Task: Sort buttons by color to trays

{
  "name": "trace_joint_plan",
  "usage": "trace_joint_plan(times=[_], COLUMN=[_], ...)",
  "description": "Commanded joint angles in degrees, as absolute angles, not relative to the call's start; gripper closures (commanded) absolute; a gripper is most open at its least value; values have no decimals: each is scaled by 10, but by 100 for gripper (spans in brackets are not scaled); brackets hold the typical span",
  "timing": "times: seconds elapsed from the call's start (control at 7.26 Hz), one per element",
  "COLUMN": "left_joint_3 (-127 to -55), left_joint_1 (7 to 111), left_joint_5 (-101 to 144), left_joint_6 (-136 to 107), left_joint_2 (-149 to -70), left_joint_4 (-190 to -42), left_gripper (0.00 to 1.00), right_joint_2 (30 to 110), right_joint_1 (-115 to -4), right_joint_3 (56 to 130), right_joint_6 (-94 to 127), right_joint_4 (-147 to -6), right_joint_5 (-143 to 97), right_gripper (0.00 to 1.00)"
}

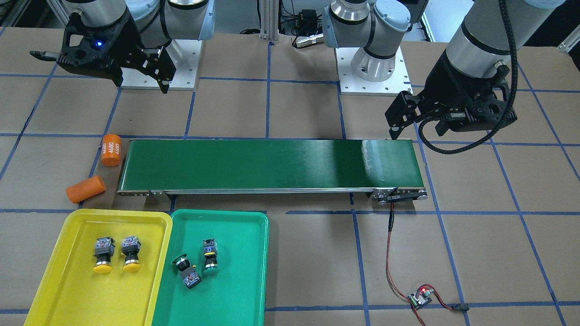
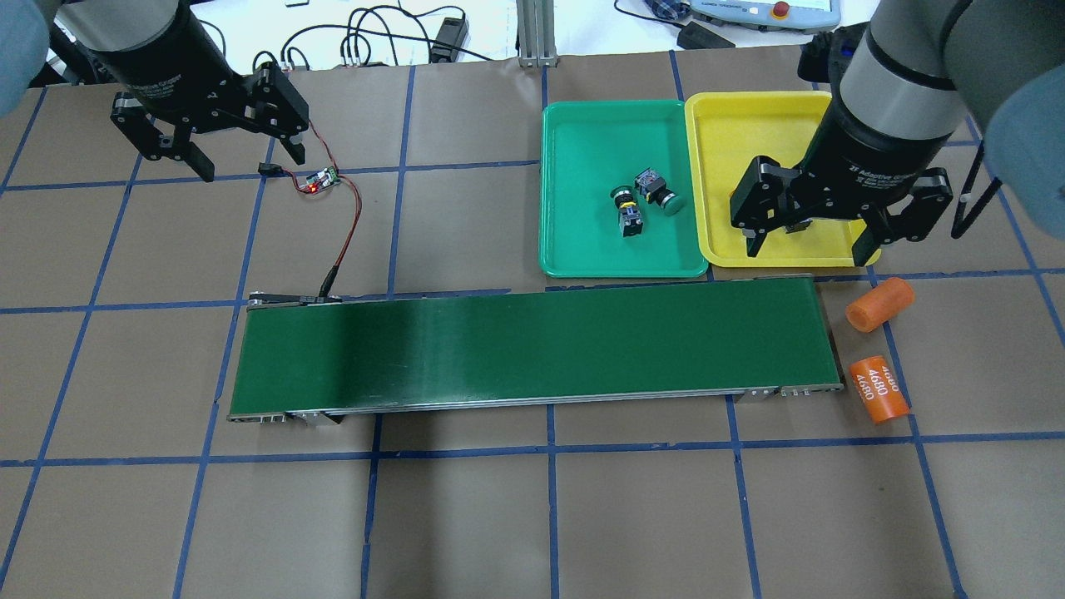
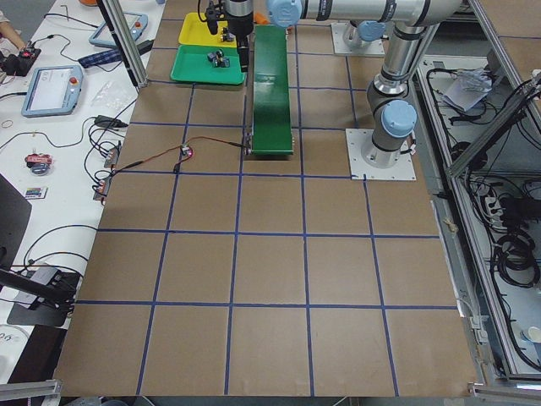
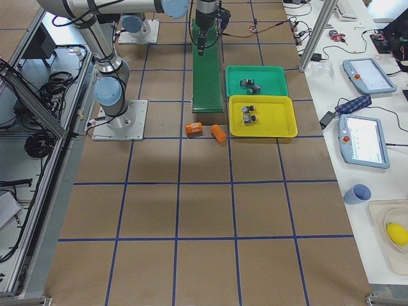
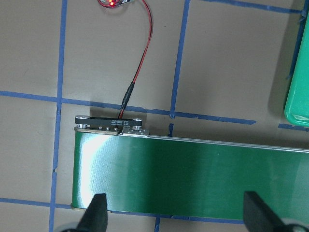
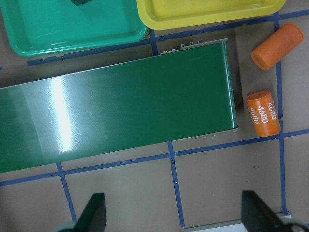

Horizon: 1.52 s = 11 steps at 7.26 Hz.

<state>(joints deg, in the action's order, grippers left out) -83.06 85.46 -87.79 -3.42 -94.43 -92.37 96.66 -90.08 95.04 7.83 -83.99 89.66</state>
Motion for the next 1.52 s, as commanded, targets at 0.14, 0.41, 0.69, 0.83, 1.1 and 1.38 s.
trace_joint_plan(times=[0.14,0.41,0.69,0.83,1.1,1.38], left_joint_3=[-835,-828,-767,-746,-744,-750], left_joint_1=[859,867,866,866,868,872], left_joint_5=[-880,-876,-875,-875,-876,-875], left_joint_6=[-34,-34,-34,-34,-35,-26], left_joint_2=[-931,-938,-961,-969,-970,-969], left_joint_4=[-944,-950,-1000,-1013,-1013,-1014], left_gripper=[0,0,0,0,0,0], right_joint_2=[967,967,969,969,969,969], right_joint_1=[-901,-901,-901,-901,-901,-901], right_joint_3=[952,952,952,952,951,952], right_joint_6=[28,28,29,28,29,28], right_joint_4=[-840,-842,-843,-842,-845,-845], right_joint_5=[896,896,896,896,896,896], right_gripper=[0,0,0,0,0,0])
